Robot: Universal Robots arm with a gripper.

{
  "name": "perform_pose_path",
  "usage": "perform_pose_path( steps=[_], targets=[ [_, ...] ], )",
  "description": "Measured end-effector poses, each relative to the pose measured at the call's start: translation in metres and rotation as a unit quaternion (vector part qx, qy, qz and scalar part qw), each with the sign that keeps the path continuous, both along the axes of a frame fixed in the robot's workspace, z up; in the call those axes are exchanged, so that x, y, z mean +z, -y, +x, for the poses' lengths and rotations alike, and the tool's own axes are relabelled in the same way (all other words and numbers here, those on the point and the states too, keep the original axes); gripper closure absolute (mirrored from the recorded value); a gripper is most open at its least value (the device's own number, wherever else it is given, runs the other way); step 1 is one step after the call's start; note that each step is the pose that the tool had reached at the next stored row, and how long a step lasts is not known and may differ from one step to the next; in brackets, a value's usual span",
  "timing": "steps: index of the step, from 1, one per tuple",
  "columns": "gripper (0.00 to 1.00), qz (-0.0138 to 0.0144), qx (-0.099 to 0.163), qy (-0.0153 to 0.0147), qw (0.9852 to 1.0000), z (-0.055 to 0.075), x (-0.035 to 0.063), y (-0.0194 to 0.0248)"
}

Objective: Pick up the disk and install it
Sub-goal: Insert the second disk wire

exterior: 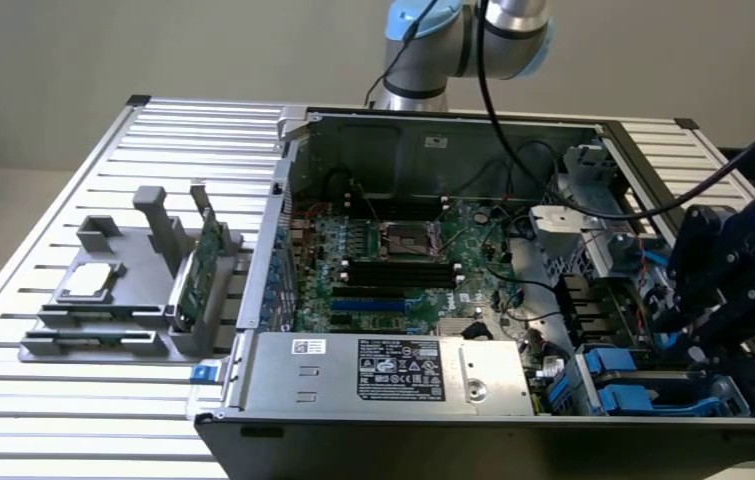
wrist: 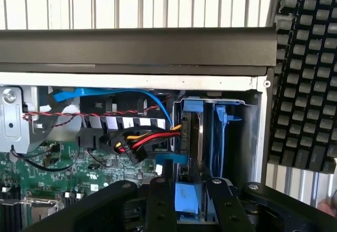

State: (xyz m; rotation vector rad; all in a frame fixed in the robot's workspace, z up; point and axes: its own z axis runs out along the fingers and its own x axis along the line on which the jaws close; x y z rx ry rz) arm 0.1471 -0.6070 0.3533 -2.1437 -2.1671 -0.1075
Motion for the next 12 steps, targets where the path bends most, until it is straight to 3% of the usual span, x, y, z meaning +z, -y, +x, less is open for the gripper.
perform_pose_path(
  steps=[4,9,11,12],
  targets=[
    [0.69,0.0002,0.003,-0.0027,1.0000,-0.001,0.0038,0.0000],
    [0.69,0.0002,0.010,-0.0031,0.9999,-0.008,0.0054,0.0000],
    [0.71,0.0003,0.012,-0.0031,0.9999,-0.012,0.0063,0.0000],
    [0.78,0.0002,0.012,-0.0031,0.9999,-0.015,0.0066,0.0000]
  ],
)
